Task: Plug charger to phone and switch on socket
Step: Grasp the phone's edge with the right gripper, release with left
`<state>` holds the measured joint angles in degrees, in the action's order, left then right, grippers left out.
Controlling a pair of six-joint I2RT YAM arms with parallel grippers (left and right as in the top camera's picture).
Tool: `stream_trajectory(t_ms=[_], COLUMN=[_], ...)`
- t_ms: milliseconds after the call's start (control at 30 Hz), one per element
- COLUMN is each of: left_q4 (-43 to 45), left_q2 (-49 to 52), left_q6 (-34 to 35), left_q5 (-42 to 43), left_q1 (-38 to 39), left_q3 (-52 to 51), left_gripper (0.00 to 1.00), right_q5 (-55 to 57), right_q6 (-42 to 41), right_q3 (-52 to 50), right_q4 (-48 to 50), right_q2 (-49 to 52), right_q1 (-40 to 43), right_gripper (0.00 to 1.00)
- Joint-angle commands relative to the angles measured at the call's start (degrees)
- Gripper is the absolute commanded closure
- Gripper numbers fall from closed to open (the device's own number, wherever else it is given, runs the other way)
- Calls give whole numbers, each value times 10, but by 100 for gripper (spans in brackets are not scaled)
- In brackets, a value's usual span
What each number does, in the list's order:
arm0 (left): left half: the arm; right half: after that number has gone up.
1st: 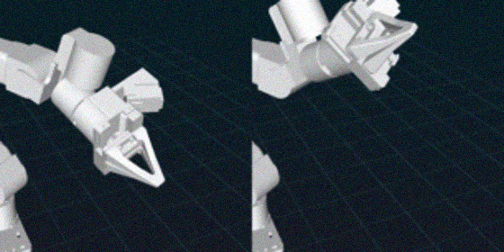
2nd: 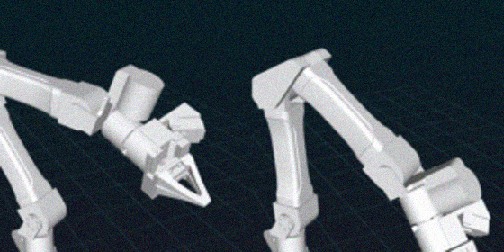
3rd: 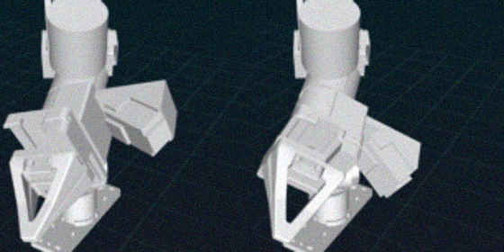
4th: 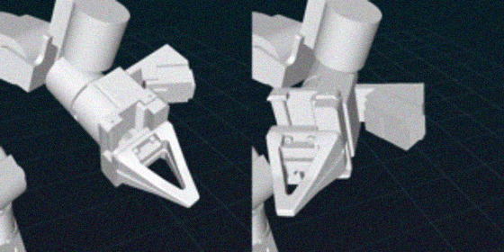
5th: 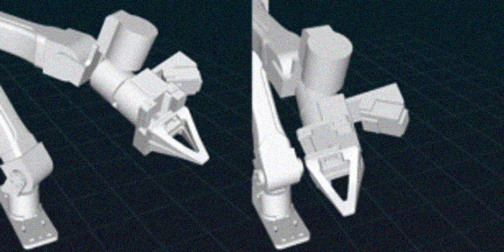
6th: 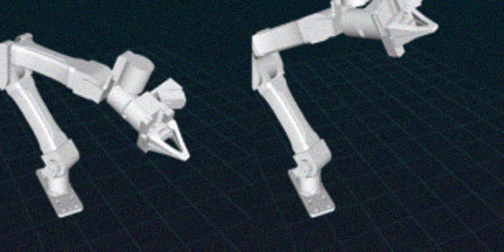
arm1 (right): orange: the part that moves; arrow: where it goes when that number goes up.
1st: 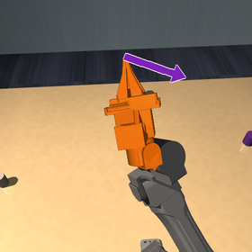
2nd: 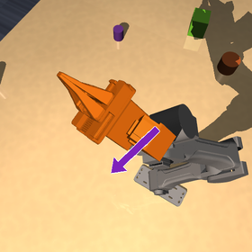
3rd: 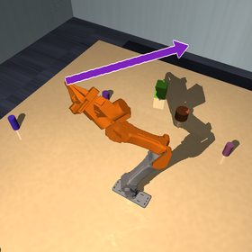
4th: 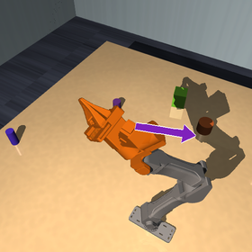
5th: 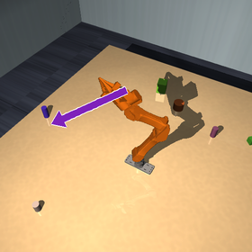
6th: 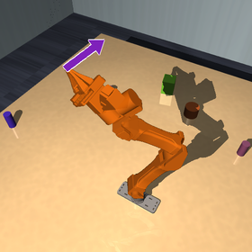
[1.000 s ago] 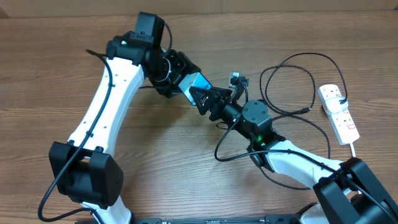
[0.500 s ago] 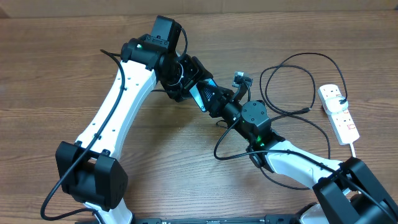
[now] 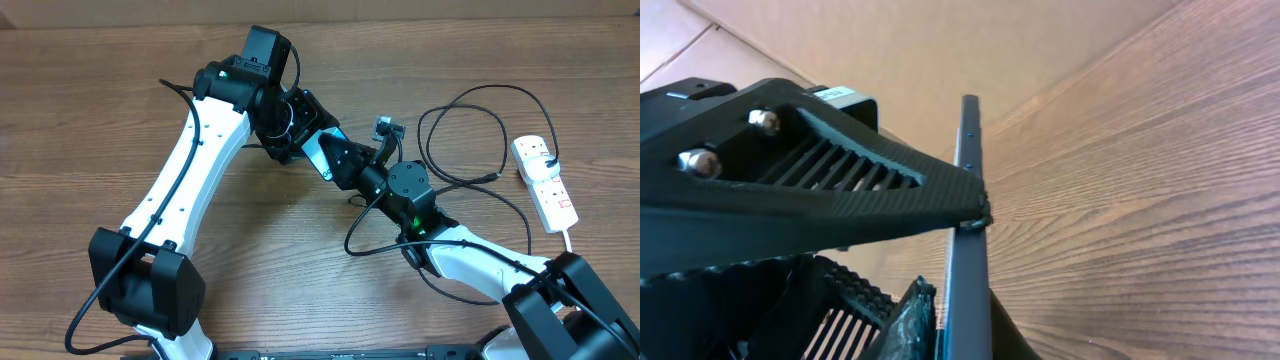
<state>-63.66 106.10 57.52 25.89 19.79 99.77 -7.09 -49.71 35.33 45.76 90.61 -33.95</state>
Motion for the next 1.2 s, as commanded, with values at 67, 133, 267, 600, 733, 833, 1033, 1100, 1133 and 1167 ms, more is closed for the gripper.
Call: stream_trajectory(t_ms=[67, 133, 267, 600, 733, 833, 1033, 1100, 1133, 1167], left_q4=[5, 7, 21, 105, 83, 56, -8, -30, -42, -53], left_q2=[3, 3, 3, -1, -20, -50, -149, -191, -215, -237], left_q6=[7, 7, 2, -123, -184, -218, -289, -317, -329, -338], left_q5=[-9, -12, -27, -25, -25, -25, -25, -25, -25, -25], left_q1=[2, 2, 1, -37, -73, -108, -183, -205, -217, -228], left_q3=[16, 16, 16, 18, 21, 21, 21, 21, 21, 21], left_gripper=[38, 34, 17, 0, 0, 0, 0, 0, 0, 0], right_q5=[-42, -48, -50, -64, -130, -203, -344, -387, -400, -417], right_q6=[-3, -12, -37, -194, -247, -286, -335, -335, -342, -354], right_q3=[8, 8, 8, 7, 7, 7, 7, 7, 7, 7], right_q4=[13, 13, 13, -39, -44, -42, -23, -14, -14, -13], right_q2=[-1, -1, -1, -1, -1, -1, -1, -2, -2, -2], right_q1=[-5, -5, -5, 7, 24, 43, 72, 74, 74, 74], right_gripper=[92, 92, 92, 96, 96, 96, 96, 96, 96, 96])
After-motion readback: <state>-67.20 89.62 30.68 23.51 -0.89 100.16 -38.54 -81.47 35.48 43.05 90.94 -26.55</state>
